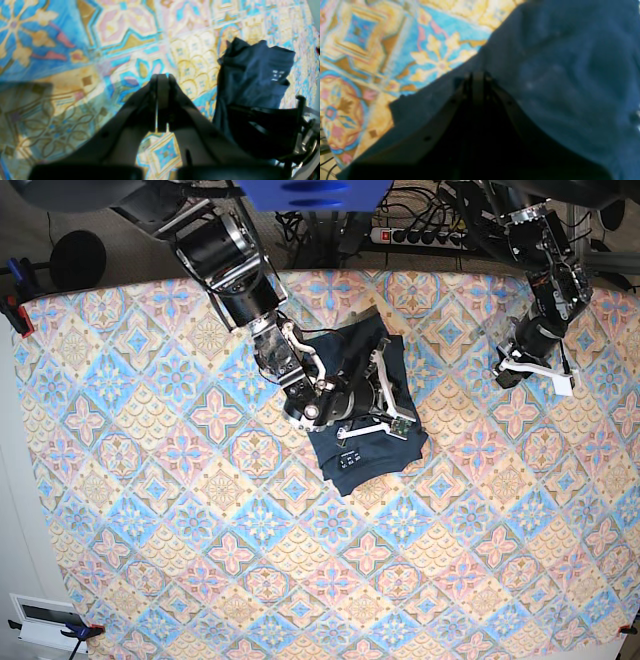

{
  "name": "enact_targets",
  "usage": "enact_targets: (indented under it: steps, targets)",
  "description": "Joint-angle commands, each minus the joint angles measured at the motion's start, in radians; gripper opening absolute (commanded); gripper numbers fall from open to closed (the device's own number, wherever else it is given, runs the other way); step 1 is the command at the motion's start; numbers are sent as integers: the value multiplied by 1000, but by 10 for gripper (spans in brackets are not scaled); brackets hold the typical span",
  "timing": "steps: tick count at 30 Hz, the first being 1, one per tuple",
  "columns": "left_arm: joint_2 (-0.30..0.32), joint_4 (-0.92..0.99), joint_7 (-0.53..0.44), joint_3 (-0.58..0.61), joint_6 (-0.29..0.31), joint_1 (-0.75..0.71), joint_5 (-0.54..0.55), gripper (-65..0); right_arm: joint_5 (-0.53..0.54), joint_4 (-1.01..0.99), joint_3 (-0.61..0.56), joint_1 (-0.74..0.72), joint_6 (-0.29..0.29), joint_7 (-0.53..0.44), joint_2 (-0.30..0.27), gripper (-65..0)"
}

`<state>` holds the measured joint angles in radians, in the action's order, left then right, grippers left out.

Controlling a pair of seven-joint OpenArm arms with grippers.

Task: Layout the t-shirt on the table in an organized manner, then fold the t-shirt properly
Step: 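Drag the folded bundle with the right gripper toward the table edge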

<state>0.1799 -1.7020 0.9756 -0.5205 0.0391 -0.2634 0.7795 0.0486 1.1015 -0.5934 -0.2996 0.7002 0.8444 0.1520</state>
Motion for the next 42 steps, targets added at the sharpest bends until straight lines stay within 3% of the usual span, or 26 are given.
enact_targets:
  steps: [1,6,14,19,28,38,42]
  targets:
    - [13,-19,-17,-3,8,8,14,-650,-26,-24,2,-6,-2,31,5,-650]
    - [14,-19,-17,-3,8,8,14,-650,-26,-65,11,-5,-2,31,5,-650]
    - [16,-19,-19,-5,8,8,14,-650,-28,-59,300,29,-2,37,5,-650]
    - [16,-19,-19,-5,8,9,14,-650,-28,4,355,84,-2,37,-52,-650]
    - [16,-19,-19,-3,8,11,14,-650,-26,104,376,78,-2,37,-226,-650]
    - [16,-19,-19,-3,8,11,14,-650,-26,102,542,50,-2,37,-335,-650]
    - [16,-19,-19,-3,8,11,14,-650,-26,104,580,35,-2,39,-338,-650]
